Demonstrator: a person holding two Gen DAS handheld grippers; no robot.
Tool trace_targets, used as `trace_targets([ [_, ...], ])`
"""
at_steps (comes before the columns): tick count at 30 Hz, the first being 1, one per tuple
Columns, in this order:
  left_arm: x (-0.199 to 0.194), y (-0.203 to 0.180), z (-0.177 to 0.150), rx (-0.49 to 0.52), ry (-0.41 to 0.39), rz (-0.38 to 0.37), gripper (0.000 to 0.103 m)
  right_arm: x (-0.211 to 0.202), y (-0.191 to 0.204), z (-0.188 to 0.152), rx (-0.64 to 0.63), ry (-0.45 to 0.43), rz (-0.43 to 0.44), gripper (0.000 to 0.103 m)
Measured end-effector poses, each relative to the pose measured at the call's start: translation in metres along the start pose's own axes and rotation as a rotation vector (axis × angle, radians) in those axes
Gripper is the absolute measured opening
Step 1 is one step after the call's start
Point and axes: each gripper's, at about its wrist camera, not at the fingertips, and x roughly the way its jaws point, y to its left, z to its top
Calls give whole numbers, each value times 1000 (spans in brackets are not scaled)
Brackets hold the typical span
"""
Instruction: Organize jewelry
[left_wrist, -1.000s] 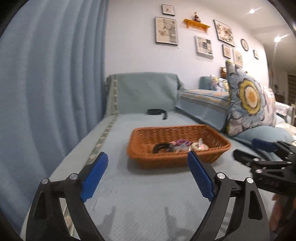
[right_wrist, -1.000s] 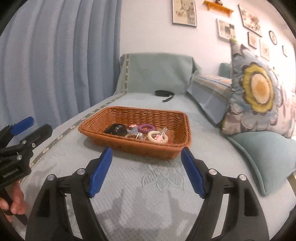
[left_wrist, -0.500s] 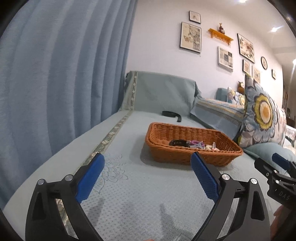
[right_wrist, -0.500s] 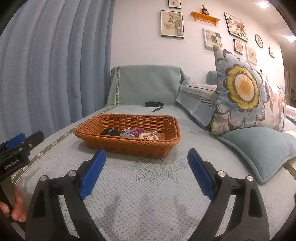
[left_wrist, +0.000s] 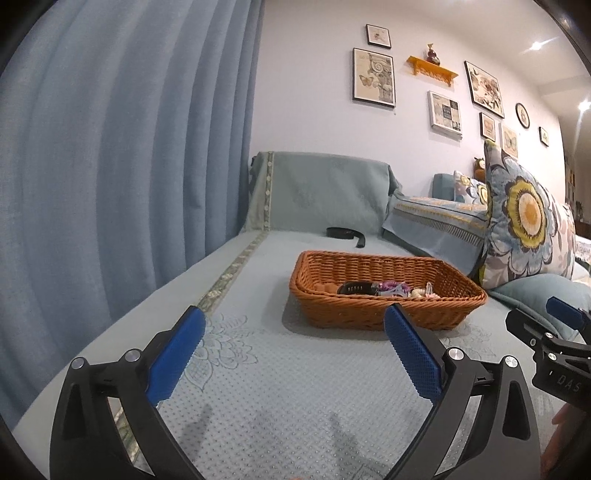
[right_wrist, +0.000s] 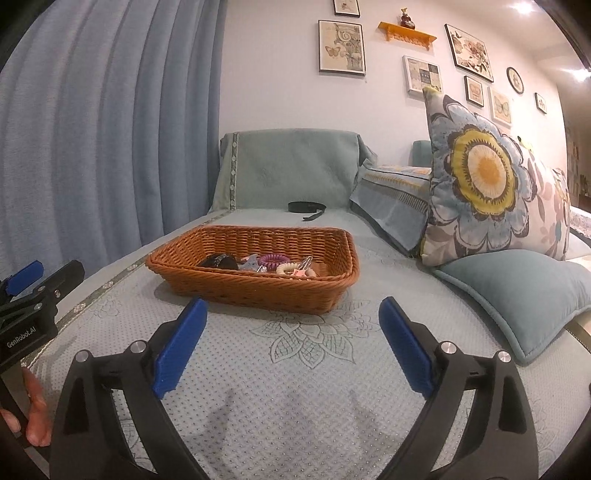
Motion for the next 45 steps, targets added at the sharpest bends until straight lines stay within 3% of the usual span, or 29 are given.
trace_targets([
  [45, 1, 0, 0, 11, 2, 4, 95, -1, 1, -1, -6, -1, -8, 94],
])
